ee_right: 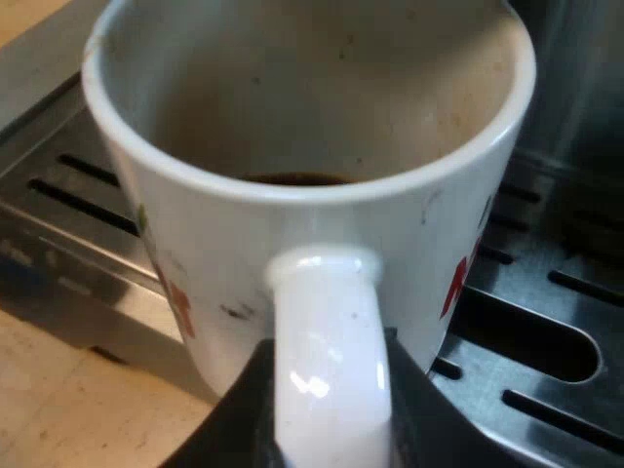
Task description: Place mug into machine
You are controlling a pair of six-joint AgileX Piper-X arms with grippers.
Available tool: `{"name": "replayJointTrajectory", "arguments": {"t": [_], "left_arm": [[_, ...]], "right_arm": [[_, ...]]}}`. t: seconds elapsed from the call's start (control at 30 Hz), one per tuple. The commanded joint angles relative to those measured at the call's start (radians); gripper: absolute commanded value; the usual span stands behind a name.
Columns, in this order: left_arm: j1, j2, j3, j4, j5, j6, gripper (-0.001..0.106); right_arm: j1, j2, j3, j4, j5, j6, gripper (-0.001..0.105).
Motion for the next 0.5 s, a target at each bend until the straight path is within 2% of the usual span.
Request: {"name": "replayJointTrajectory", "arguments": {"t": [0.03,0.27,0.47,0.5], "left_arm": [[-0.001,-0.005,-0.002,-0.012,-0.010,-0.003,0.089],[-0.001,-0.005,-0.002,-0.012,-0.010,-0.003,0.089],[-0.001,-0.005,-0.002,-0.012,-0.010,-0.003,0.089],[-0.001,-0.005,-0.002,-0.012,-0.010,-0.003,0.089]], "right_arm": [[-0.002,-0.016,-0.021,-0.056,-0.002,0.008,0.000],[-0.002,0.004,-0.028,-0.056,0.003,0.005,0.000],[-0.002,0.076,-0.070,-0.060,0.000,-0.006,0.000],[-0.002,0.086,-0.080,-0.076,0.003,-0.006,0.003]]}}
